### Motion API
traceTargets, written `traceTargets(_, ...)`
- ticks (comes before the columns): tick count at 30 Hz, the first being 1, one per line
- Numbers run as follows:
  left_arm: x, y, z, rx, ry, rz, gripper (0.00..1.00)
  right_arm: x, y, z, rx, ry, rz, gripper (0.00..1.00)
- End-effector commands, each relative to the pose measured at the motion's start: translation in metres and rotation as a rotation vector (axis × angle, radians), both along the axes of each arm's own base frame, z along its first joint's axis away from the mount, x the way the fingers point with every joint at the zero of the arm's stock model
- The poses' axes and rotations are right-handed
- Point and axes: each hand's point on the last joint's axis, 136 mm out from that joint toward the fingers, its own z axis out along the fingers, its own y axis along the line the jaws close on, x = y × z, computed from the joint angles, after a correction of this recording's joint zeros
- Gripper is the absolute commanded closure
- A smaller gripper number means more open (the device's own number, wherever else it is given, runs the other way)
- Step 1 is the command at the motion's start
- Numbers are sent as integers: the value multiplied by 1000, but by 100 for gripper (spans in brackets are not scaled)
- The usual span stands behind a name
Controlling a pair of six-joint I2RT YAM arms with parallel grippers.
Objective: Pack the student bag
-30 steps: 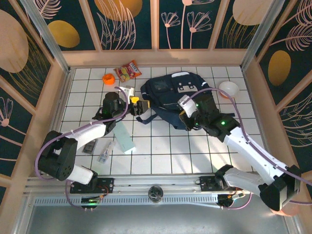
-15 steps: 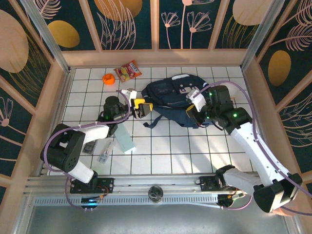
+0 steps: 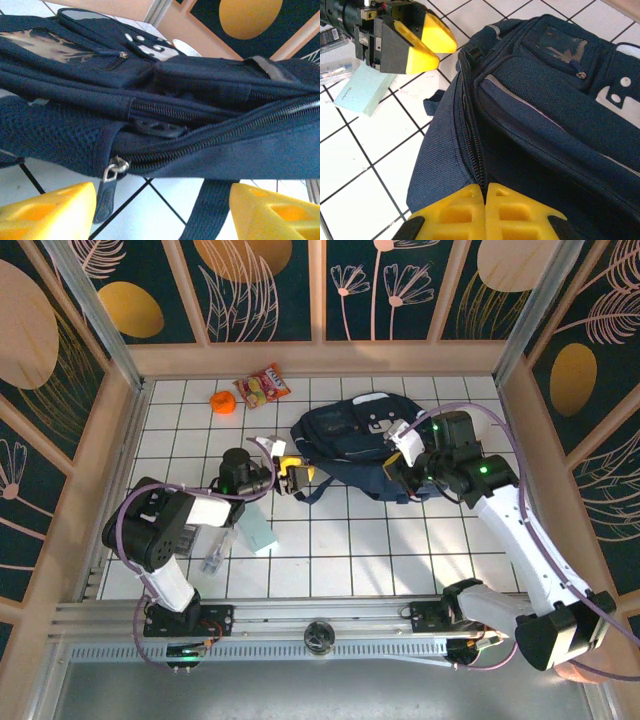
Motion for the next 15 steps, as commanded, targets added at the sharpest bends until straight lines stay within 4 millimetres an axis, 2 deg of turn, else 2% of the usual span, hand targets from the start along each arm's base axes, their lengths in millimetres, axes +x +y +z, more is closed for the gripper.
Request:
traceTargets(1,-4,0,5,5,-99,-25,32,10,8,41,67,-128,33,100)
traceTargets(7,-10,1,-8,92,-216,-70,38,10,8,42,69,-129,32,100)
traceTargets(15,-13,-2,-27,135,-280,-119,41,7,8,42,84,-132,34,100)
